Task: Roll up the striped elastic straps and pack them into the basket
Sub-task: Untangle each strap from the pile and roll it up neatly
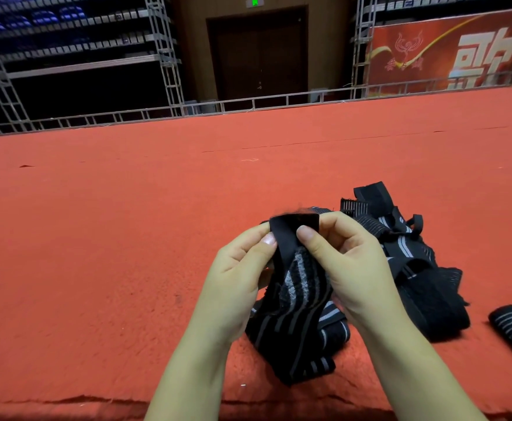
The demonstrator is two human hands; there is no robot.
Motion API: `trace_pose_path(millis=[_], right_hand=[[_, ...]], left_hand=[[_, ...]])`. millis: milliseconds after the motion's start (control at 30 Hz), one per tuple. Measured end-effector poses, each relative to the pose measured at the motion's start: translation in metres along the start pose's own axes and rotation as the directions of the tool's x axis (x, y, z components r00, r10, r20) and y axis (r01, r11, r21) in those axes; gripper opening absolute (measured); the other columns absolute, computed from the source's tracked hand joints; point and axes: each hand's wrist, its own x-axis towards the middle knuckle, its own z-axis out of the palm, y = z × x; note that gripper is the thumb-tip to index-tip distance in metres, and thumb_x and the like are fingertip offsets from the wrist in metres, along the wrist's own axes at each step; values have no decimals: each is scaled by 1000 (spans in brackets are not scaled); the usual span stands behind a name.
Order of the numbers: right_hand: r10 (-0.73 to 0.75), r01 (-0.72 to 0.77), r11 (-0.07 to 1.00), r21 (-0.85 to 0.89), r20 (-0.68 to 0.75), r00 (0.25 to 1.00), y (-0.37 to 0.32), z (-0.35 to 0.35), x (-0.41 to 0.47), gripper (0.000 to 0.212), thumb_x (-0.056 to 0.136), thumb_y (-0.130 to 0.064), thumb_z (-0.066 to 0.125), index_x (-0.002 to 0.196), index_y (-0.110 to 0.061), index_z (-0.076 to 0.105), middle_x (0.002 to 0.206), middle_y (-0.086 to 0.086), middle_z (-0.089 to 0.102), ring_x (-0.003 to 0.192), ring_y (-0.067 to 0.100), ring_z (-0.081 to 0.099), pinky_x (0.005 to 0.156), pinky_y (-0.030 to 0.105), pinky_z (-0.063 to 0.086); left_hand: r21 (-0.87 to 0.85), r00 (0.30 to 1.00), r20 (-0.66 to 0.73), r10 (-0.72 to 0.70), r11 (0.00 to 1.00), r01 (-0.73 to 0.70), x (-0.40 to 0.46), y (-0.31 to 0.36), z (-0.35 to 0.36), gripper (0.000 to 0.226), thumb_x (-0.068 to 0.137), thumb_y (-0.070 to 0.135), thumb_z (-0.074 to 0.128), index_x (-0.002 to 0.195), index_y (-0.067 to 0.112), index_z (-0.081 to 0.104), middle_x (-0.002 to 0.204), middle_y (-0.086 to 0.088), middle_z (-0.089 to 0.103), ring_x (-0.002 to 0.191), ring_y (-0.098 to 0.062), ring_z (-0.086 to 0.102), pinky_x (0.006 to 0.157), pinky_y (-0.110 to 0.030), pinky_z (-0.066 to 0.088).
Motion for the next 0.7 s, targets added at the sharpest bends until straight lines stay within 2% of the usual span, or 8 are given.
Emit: trace_pose_path(millis=[100,167,267,400,500,567,667,700], right_hand=[[-16,16,1000,-4,11,1000,0,1,-1,6,80,-19,70,75,-18,67,72,-3,65,72,13,61,70,30,50],[-19,19,1000,-4,25,1000,0,0,-1,10,81,-18,72,74,-16,66,71,-3,65,72,12,61,69,28,51],[1,0,1000,-20,30,1000,-1,1,0,14,78,-22,75,74,-14,64,70,-4,63,70,11,60,68,25,50],[26,-32,994,-105,-58,998,2,1,-1,20,71,-31,73,81,-19,62,71,0,65,72,19,62,75,43,51],[-13,7,983,-183,-30,999,-1,-2,0,25,68,-39,76,89,-28,68,87,1,70,85,21,66,85,43,53],[0,2,998,-64,44,999,-7,-1,3,17,72,-30,78,86,-23,72,90,9,71,85,28,65,85,40,54],[21,-25,992,123,36,999,-19,5,12,6,71,-16,74,69,-19,70,72,0,68,70,14,63,68,26,53],[38,-41,980,195,20,999,-21,7,17,5,71,-16,70,67,-18,68,69,-1,67,66,12,62,65,23,53]], left_hand=[[-5,1000,-14,12,1000,-12,0,-2,0,30,86,32,54,102,18,76,105,-10,74,97,-22,70,79,-33,55],[19,998,-30,49,999,-48,-1,-3,1,25,85,36,62,97,19,76,99,-10,74,90,-21,70,75,-31,57],[13,995,-69,71,997,-71,0,-3,2,13,88,25,67,91,18,78,91,-8,75,82,-18,70,68,-26,56],[0,995,-74,74,997,-74,1,-4,1,22,80,24,62,91,14,77,89,-10,75,80,-18,71,65,-23,54],[17,992,-52,113,994,-113,3,2,1,21,81,22,61,91,12,77,90,-11,76,82,-19,71,68,-24,55],[45,986,-39,162,986,-160,6,7,1,19,82,19,61,90,10,75,88,-8,76,81,-16,71,68,-23,55],[155,960,-30,279,950,-271,15,10,2,7,86,16,69,93,15,69,88,4,74,80,-7,68,70,-20,53],[196,955,-12,296,937,-288,18,8,1,14,86,19,71,97,17,64,91,5,72,84,-7,67,73,-21,53]])
